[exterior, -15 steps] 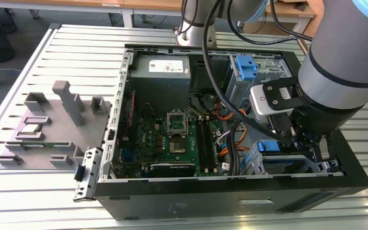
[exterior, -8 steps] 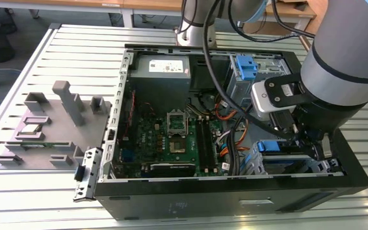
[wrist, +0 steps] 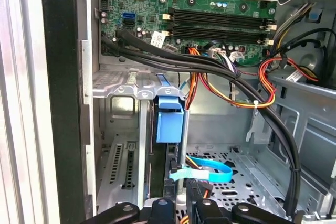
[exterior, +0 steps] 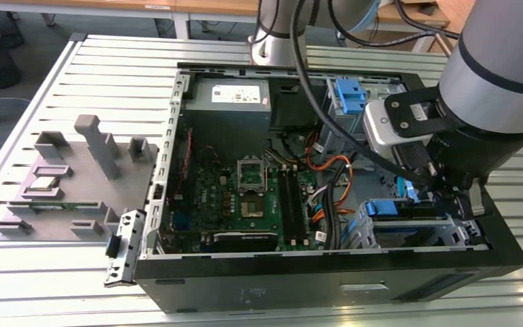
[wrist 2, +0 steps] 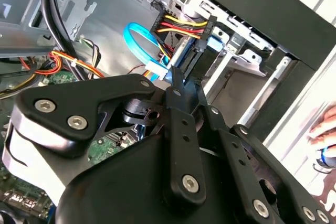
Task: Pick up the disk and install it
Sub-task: 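Insert the first disk wire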
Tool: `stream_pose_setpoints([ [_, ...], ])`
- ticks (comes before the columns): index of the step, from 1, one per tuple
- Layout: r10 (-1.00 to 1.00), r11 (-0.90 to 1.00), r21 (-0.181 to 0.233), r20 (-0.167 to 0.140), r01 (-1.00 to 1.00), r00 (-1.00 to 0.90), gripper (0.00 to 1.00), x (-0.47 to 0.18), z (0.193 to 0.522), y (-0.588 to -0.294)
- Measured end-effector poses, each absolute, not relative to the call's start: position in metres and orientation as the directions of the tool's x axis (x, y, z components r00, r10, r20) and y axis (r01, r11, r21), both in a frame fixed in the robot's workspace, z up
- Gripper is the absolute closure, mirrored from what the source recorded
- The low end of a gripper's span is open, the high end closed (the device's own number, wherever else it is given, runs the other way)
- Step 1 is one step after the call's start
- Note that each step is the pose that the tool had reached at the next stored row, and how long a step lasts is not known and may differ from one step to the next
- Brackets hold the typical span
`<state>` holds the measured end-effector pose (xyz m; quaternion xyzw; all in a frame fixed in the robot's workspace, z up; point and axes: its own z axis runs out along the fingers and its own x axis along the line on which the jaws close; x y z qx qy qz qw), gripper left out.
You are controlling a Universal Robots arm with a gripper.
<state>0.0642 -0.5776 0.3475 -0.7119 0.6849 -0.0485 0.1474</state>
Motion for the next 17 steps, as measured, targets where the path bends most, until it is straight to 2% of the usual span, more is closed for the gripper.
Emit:
stream_pose_setpoints([
  [9, -0.989, -0.018, -0.266, -0.133, -0.964, 0.056, 0.76, 0.0643, 0.3481, -0.5776],
  [16, -0.989, -0.018, -0.161, -0.139, -0.987, 0.041, 0.76, 0.0655, 0.3472, -0.5776],
  [17, -0.989, -0.018, -0.158, -0.139, -0.987, 0.041, 0.76, 0.0655, 0.3472, -0.5776],
])
